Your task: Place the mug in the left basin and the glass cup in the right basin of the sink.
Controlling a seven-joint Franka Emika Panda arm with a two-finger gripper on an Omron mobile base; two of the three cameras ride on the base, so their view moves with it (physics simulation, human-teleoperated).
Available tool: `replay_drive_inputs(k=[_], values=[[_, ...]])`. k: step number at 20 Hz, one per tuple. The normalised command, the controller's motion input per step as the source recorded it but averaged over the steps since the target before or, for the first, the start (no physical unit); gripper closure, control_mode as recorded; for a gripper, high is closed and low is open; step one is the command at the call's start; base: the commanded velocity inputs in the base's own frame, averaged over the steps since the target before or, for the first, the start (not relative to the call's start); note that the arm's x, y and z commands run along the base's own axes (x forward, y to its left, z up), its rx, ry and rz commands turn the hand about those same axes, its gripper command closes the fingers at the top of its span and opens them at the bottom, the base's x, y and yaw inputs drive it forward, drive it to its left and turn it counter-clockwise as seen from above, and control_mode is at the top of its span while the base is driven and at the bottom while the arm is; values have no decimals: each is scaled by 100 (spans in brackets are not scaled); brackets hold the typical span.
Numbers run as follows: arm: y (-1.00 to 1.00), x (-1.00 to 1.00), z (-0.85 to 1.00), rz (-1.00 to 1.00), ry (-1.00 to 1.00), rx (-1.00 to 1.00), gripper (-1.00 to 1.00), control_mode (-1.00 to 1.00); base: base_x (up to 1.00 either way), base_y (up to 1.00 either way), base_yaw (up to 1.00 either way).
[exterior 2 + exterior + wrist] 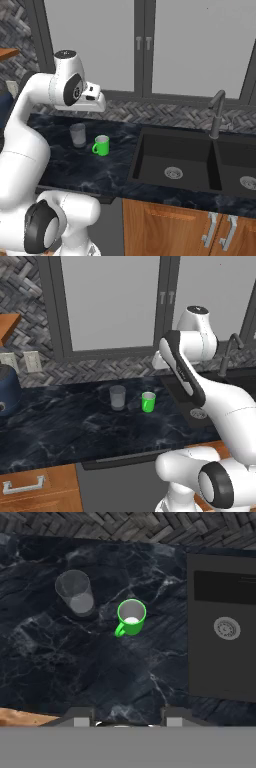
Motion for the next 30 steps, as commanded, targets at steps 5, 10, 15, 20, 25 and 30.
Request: replay_drive_inputs(k=[5, 10, 15, 20, 25, 30], values=[[0, 11, 0, 0, 0, 0, -100, -100, 0, 0, 0], [0, 33, 0, 0, 1, 0, -100, -100, 0, 0, 0], [0, 42, -2, 0, 5, 0, -100, -100, 0, 0, 0], [0, 33, -1, 0, 15, 1, -100, -100, 0, 0, 0], [0, 29, -1, 0, 18, 2, -100, -100, 0, 0, 0], [0, 24, -16, 0, 15, 0, -100, -100, 0, 0, 0]])
